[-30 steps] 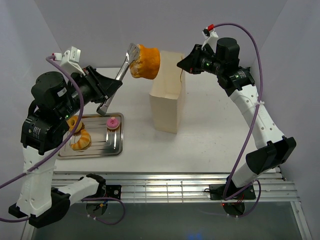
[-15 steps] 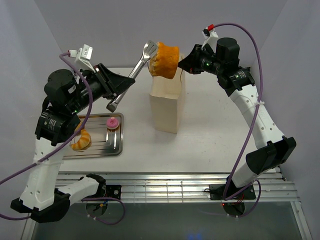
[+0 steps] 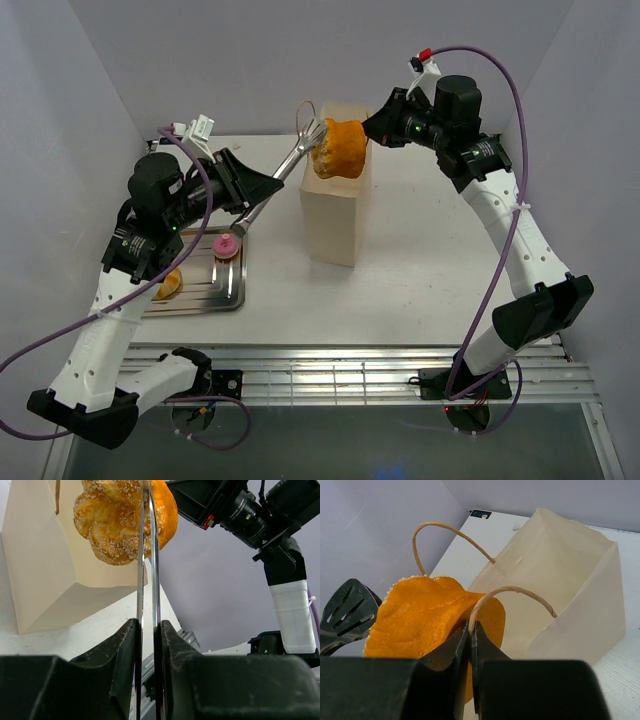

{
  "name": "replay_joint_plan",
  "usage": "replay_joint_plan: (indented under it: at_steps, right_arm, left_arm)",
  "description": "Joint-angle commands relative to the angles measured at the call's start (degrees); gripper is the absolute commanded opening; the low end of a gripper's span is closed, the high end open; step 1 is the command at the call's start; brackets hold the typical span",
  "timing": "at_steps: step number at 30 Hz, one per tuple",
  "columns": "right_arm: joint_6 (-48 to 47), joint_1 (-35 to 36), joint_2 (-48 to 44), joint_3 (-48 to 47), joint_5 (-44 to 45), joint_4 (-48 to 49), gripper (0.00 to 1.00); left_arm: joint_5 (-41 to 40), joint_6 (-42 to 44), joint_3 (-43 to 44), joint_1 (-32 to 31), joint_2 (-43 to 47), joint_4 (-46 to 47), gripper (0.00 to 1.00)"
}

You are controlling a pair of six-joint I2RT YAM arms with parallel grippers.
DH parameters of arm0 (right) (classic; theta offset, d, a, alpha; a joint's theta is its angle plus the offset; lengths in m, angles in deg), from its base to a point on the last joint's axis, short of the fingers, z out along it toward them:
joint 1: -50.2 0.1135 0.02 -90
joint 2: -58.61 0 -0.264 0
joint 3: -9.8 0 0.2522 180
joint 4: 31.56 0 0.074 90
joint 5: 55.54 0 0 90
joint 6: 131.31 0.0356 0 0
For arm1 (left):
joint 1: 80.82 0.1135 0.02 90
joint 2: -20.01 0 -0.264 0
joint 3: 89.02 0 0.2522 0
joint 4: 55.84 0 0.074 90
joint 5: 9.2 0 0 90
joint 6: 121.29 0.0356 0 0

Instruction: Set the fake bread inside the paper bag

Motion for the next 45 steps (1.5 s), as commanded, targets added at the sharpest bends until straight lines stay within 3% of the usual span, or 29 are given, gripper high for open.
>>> replay_joint_plan:
  at_steps: [1,20,23,27,30,38,45]
  right_arm:
    - [-0.2,0.0,-2.5,0.0,-0.1,1.5,0.08]
    - [-0.3,0.0,-2.6,0.5,0.0,1.3,0.08]
    - [-0.4,0.1,-2.7,0.5,0.1,1.2,0.08]
    - [-0.7,0.1,-3.0,0.5,0.5,1.0,0.08]
    - [-0.9,0.0,-3.1,0.5,0.5,0.8,0.08]
    - [-1.0,0.0,-3.3,1.1,0.5,0.8,0.08]
    - [-1.5,0.0,-3.6,1.3,0.7,0.6,0.08]
  left_arm:
    - [2.5,-0.4,-1.1,-0.2,1.8,4.7,0.0]
    - [2.8,1.8,-4.8,-0.2,2.0,2.1,0.0]
    - [2.0,2.3,-4.4,-0.2,1.6,0.5,0.09]
    - [1.3,2.6,-4.0,-0.2,1.7,-0.1,0.29]
    - [0.7,2.9,-3.7,-0.2,1.9,-1.0,0.37]
    - [0.3,3.5,-3.4,-0.2,2.4,-1.8,0.44]
    - [-4.8,5.2,-0.3,-0.2,4.9,-3.9,0.42]
